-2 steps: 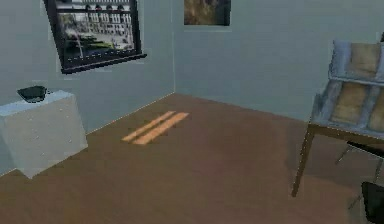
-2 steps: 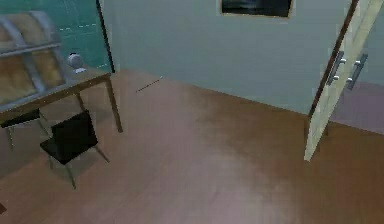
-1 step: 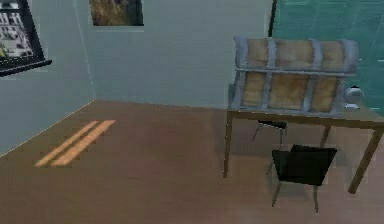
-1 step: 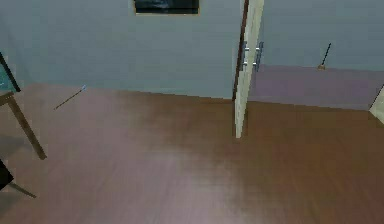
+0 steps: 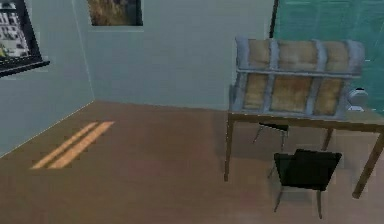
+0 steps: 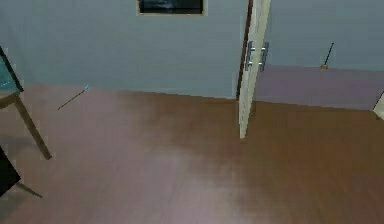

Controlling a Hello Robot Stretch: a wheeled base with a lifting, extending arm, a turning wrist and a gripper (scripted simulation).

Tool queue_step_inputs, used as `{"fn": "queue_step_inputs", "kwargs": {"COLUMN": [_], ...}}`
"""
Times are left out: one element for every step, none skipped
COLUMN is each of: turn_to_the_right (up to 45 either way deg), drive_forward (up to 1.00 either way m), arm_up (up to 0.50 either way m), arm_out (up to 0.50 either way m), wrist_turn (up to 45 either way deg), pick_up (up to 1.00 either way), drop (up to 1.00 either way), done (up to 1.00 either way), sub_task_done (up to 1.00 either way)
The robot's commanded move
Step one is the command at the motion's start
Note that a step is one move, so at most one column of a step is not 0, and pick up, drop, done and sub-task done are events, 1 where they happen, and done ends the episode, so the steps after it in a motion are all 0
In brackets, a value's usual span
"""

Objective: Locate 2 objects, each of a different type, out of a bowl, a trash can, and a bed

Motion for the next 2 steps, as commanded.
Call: {"fn": "queue_step_inputs", "kwargs": {"turn_to_the_right": [-45.0,-33.0], "drive_forward": [0.00,0.00], "arm_up": [0.00,0.00], "arm_out": [0.00,0.00], "wrist_turn": [0.0,0.0], "pick_up": [0.00,0.00], "drop": [0.00,0.00], "done": [0.00,0.00], "sub_task_done": [0.00,0.00]}}
